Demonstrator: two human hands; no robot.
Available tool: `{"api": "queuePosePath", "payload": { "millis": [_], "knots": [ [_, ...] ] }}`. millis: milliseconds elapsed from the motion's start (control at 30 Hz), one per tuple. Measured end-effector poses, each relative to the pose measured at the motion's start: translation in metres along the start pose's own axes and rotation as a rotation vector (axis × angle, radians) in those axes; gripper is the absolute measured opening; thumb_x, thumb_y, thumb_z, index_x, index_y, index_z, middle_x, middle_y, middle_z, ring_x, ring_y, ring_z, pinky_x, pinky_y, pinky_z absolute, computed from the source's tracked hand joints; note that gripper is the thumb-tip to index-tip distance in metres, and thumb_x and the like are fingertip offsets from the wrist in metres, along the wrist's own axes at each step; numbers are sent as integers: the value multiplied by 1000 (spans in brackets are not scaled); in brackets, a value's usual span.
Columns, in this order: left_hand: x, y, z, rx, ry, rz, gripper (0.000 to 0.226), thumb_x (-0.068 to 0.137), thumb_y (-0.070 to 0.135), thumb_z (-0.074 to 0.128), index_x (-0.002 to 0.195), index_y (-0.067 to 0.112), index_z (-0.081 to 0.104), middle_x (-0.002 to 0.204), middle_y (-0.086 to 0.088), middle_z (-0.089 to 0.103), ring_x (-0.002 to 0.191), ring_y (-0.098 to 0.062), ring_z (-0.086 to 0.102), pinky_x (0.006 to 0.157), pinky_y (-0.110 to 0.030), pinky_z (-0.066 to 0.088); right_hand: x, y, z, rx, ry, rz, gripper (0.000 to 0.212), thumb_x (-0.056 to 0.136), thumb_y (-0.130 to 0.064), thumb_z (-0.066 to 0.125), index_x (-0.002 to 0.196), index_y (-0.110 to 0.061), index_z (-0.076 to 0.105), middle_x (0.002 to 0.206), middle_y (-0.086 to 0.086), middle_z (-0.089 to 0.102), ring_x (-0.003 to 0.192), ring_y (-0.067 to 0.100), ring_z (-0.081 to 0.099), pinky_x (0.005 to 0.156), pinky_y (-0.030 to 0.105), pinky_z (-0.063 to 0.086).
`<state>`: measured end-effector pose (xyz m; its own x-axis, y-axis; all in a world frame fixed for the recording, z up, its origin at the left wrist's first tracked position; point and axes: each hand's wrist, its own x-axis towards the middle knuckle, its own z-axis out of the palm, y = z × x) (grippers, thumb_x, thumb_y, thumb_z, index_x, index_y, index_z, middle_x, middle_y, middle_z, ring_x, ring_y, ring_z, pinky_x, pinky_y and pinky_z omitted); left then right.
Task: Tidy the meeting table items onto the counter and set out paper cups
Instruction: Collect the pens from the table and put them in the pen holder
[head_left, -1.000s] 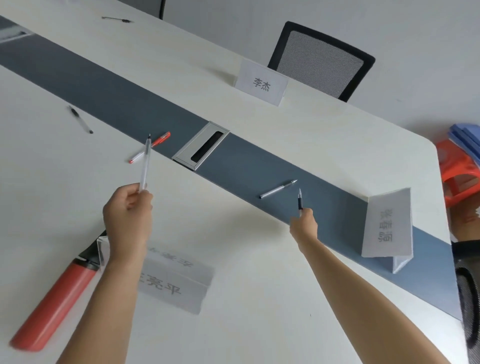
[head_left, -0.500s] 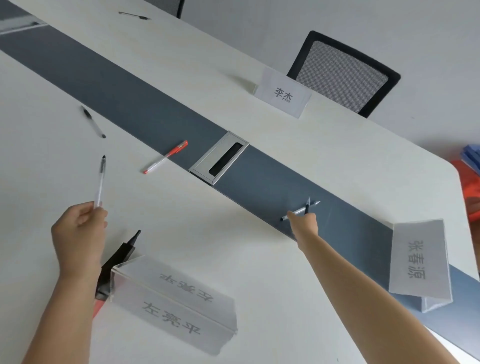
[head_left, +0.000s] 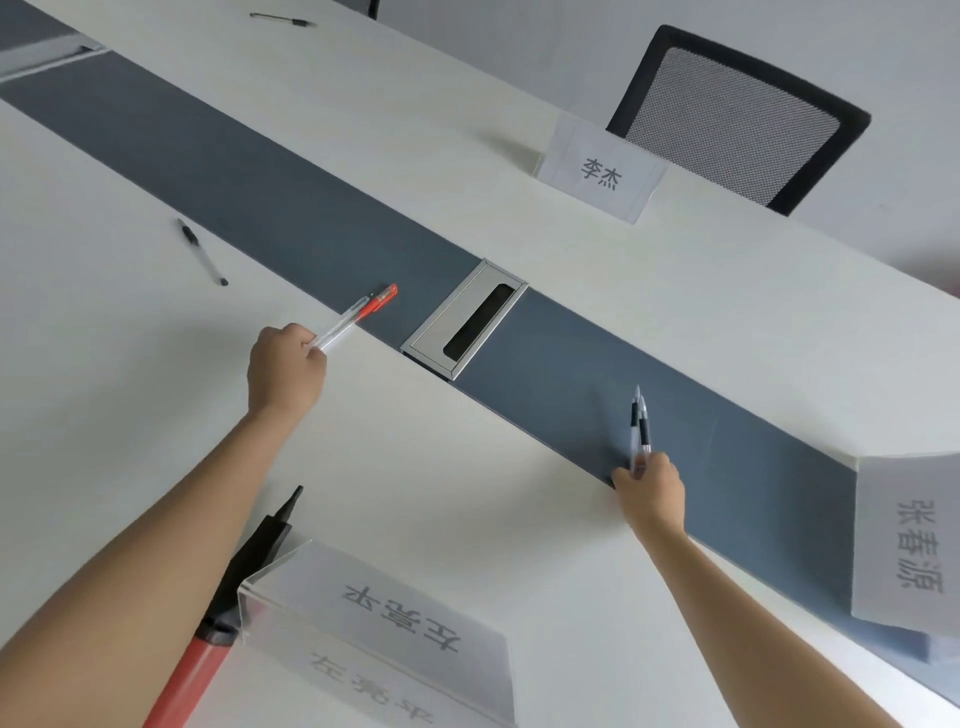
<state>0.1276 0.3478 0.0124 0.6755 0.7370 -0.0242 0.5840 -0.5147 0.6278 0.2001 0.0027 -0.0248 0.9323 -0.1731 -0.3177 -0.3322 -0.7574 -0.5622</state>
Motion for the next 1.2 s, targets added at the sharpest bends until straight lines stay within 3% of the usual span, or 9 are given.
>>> {"api": "queuePosePath", "payload": {
  "millis": [167,367,433,467,533,633,733,933,1200],
  "knots": [
    [22,2,25,92,46,-7,22,85,-3,41,95,-12,58,114,-32,51,102,-47,49,79,-49,43,-3,9,-4,8,-51,-49,30,81,-3,46,62,-15,27,70,0,34,67,24,35,49,29,25],
    [27,-10,33,107,31,45,19,80,-8,42,78,-13,60,81,-36,57,80,-49,51,63,-46,42,-6,7,-6,-16,-76,-73,31,83,-4,45,61,-17,26,78,2,36,59,17,34,49,27,25],
    [29,-13,35,101,21,64,23,78,-9,43,64,5,55,63,-25,43,66,-39,39,55,-35,32,-7,5,-7,-26,-79,-81,32,83,-4,45,61,-17,26,84,6,39,57,14,33,49,26,25],
    [28,-12,36,124,15,76,18,77,-10,42,60,-4,38,57,-18,33,63,-38,34,52,-34,28,-8,5,-7,-30,-78,-81,31,83,-4,45,61,-17,26,86,8,39,57,14,33,49,26,25],
    [24,-9,37,190,-9,64,24,77,-13,42,56,-1,39,53,-12,28,68,-52,43,53,-44,38,-8,4,-8,-33,-81,-76,31,82,-4,45,62,-16,26,89,9,40,58,17,33,49,27,25],
    [19,-4,37,255,-84,7,13,77,-15,43,76,-15,56,82,-33,58,90,-53,54,69,-48,46,-16,7,-12,-34,-113,-65,31,83,-4,45,62,-16,26,85,6,38,58,17,32,48,27,25],
    [13,-6,36,282,-151,-54,23,80,-9,43,99,-16,54,107,-37,54,102,-51,48,73,-43,39,-38,20,-15,-24,-160,-68,28,82,-3,42,63,-15,26,75,-1,34,57,14,30,48,27,24],
    [-41,19,0,-91,-52,-72,28,91,8,40,102,-15,52,106,-35,51,93,-49,51,70,-46,41,-101,66,-30,242,-88,64,14,84,-6,38,75,-14,31,72,6,44,63,22,39,52,30,30],
    [-190,93,-56,-590,-146,51,13,85,14,40,74,10,46,69,3,51,63,-20,43,60,-30,34,-215,127,-58,436,-10,104,14,89,-5,32,77,-12,34,69,3,51,66,22,48,55,29,35]
  ]
}}
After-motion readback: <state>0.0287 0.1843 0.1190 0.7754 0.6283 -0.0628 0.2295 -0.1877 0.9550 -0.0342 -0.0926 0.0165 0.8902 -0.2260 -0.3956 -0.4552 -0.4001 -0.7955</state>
